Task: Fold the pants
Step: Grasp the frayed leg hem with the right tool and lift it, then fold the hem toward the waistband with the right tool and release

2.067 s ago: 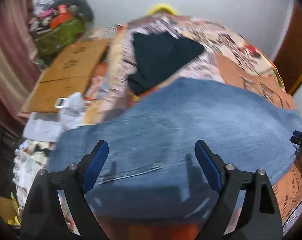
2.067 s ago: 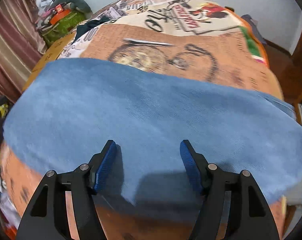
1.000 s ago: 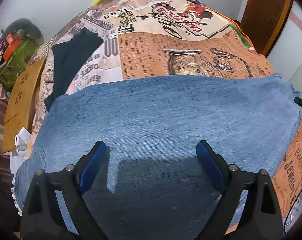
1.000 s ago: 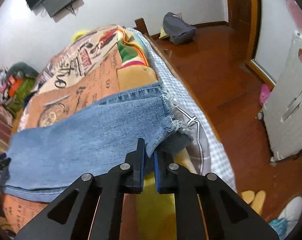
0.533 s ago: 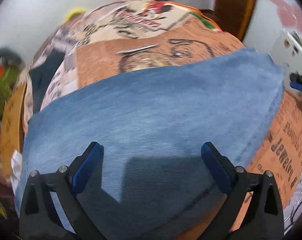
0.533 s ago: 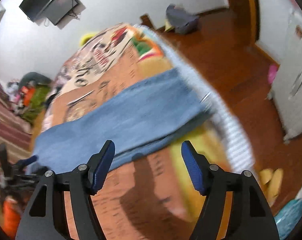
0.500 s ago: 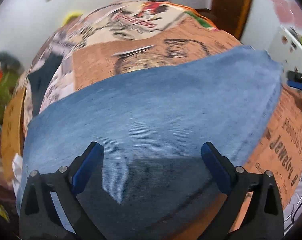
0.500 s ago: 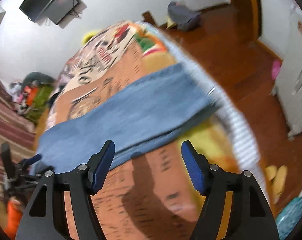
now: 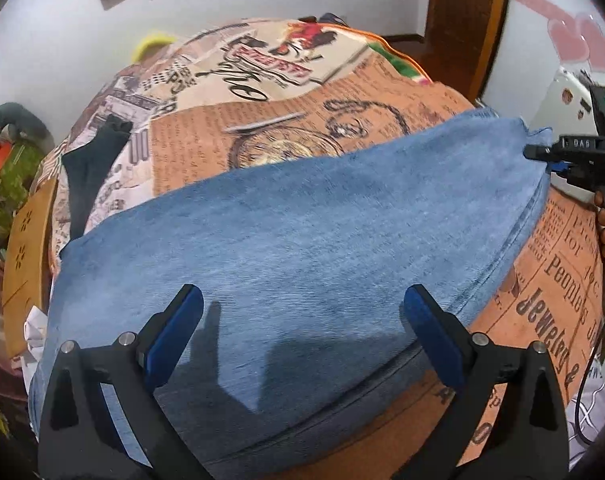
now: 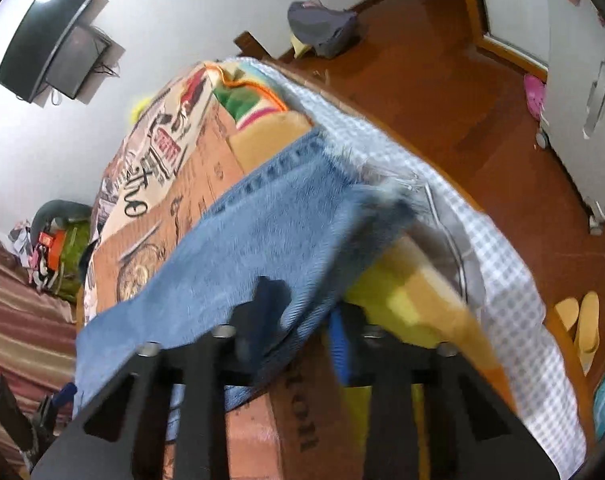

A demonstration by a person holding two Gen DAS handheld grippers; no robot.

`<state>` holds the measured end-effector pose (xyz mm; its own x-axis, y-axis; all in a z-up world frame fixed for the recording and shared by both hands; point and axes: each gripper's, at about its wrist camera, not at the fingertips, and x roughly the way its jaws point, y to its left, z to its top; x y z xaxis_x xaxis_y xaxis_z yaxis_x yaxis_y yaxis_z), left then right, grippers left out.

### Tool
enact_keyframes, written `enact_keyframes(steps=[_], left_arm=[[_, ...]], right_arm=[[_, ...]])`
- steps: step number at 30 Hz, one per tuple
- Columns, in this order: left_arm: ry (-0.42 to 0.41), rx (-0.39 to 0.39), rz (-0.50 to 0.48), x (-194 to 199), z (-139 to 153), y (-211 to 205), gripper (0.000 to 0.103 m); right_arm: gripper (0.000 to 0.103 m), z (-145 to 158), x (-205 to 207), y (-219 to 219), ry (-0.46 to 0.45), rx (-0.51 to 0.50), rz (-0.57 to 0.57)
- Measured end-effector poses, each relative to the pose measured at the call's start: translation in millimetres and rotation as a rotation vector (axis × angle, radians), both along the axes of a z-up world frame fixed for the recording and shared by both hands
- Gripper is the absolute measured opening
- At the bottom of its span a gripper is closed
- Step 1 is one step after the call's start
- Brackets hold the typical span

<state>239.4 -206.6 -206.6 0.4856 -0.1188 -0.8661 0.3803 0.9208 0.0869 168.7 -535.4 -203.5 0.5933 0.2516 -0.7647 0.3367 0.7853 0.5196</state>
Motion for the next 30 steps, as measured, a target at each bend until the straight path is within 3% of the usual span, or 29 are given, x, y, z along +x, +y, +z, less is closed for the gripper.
enact_keyframes(steps=[7, 13, 19, 23, 30], left_arm=[[-0.055, -0.051, 0.087, 0.9, 30.0, 43.8, 0.102], [-0.107, -0.108, 0.182, -1.9, 55.0, 93.4, 0.102], [-0.143, -0.16, 0.286, -10.2, 73.3, 148.2, 0.102], [-0.185, -0.173, 0.344, -21.6, 82.4, 180.2, 0.102], [-0.185, -0.246, 0.437, -37.6, 83.3, 234.1, 0.102]], right_arm=[[0.008, 56.9, 4.0, 27.9, -0.148, -0.168, 0.032], [0.007, 126.5, 4.9, 72.7, -0.327, -0.23, 0.13], [0.006, 171.2, 16.8, 137.8, -0.466, -0.222, 0.254], [0.007, 170.7, 27.6, 188.7, -0.488, -0.233, 0.361], [0.007, 131.9, 38.9, 275.0, -0.42, -0.21, 0.563]])
